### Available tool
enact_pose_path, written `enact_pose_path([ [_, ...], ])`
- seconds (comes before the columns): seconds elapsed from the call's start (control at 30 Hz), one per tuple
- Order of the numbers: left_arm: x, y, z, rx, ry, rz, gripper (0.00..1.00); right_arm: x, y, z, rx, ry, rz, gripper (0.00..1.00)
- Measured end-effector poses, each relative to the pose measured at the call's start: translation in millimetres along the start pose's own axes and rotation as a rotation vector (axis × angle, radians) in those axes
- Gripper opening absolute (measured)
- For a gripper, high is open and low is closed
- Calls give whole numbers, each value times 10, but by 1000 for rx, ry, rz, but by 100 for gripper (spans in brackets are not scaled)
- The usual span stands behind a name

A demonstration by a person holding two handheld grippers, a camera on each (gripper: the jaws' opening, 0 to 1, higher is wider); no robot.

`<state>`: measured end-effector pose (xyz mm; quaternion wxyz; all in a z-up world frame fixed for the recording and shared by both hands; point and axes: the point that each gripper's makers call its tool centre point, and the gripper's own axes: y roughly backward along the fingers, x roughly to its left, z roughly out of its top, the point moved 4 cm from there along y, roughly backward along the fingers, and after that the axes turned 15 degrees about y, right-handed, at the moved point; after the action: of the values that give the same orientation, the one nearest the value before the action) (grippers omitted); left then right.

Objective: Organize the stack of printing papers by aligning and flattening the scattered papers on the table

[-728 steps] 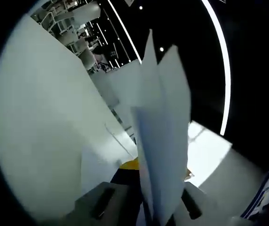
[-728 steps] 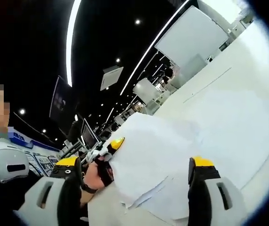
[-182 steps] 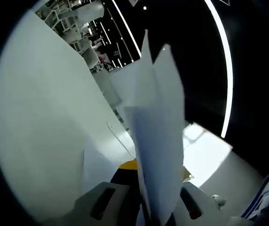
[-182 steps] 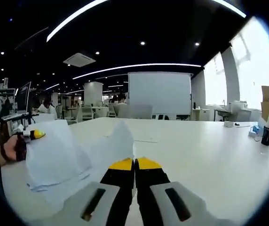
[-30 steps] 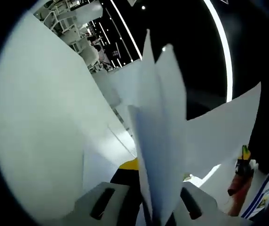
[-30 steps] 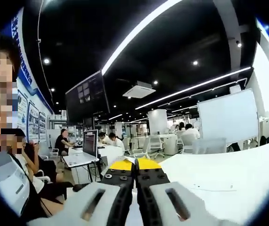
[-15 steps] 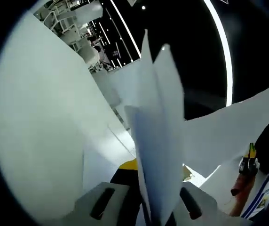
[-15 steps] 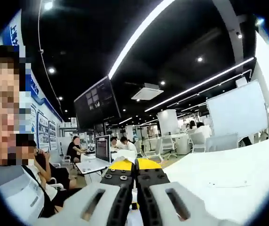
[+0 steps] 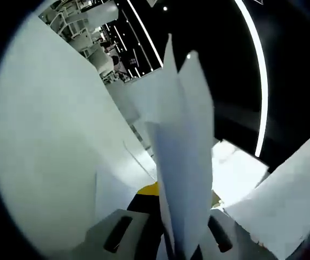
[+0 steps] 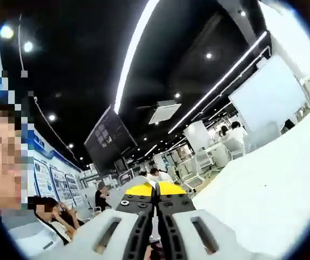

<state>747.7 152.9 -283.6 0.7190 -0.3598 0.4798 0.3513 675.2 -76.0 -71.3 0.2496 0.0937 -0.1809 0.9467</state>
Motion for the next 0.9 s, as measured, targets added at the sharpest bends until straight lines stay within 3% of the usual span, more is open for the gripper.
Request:
enact_pose_path([
  [0.63,5,-11,-7,-1,-1,2,7,-1048,212,-387,-82,-161,-270,0],
  [0.9,0,-13,-27,-2,-3,3,7,-1332,416,-660,-141,-262,-363,0],
])
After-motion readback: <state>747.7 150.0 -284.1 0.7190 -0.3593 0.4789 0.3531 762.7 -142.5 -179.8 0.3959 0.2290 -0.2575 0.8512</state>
